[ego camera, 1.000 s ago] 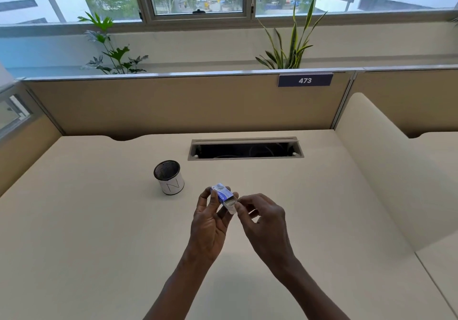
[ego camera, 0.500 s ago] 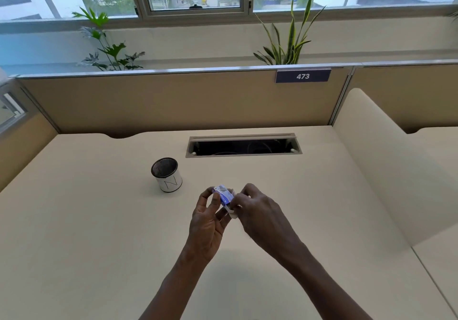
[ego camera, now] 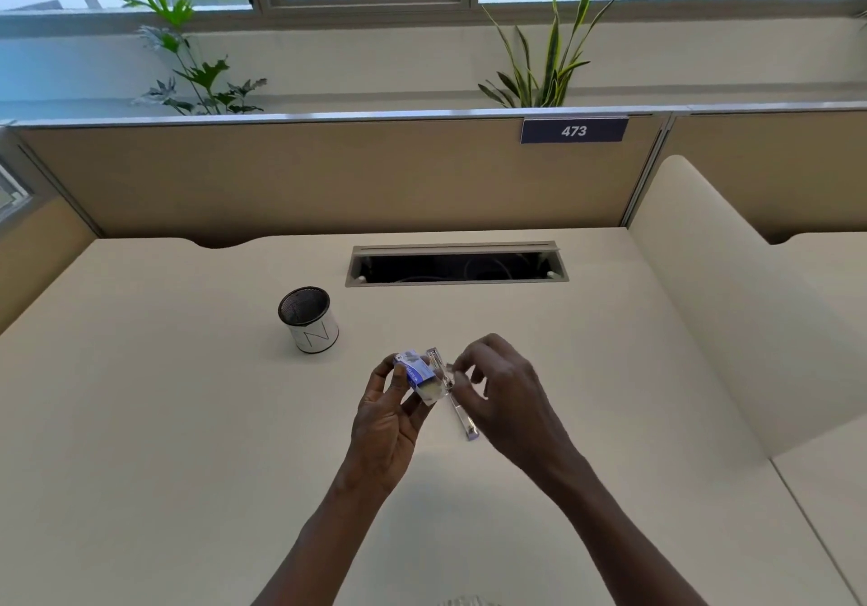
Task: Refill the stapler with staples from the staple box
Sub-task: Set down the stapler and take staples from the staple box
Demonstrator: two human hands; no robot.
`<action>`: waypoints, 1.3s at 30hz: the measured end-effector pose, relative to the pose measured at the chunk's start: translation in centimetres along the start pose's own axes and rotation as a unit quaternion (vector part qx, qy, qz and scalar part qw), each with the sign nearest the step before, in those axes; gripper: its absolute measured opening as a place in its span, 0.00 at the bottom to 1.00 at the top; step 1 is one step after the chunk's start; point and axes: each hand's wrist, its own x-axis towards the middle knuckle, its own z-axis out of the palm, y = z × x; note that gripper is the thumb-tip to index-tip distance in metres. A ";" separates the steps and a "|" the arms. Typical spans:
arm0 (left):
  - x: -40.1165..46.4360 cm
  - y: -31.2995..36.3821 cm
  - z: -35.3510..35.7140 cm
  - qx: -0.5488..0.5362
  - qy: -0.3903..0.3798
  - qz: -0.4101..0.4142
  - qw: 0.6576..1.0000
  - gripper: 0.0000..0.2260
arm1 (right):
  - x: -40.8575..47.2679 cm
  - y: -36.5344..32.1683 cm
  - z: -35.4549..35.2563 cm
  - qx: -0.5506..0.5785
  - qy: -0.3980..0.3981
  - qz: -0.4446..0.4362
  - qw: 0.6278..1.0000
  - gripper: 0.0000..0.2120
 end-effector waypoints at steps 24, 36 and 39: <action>-0.1 -0.7 -0.6 -0.010 0.026 -0.017 0.999 0.13 | -3.4 14.3 7.0 -0.036 0.016 0.249 0.968 0.02; -0.1 -0.7 0.3 -0.027 0.011 -0.015 0.999 0.13 | -3.9 2.6 3.0 0.175 0.057 -0.043 0.982 0.12; -0.4 -0.8 0.4 -0.025 0.003 -0.017 1.000 0.16 | -3.9 2.0 3.2 0.146 0.074 -0.070 0.984 0.12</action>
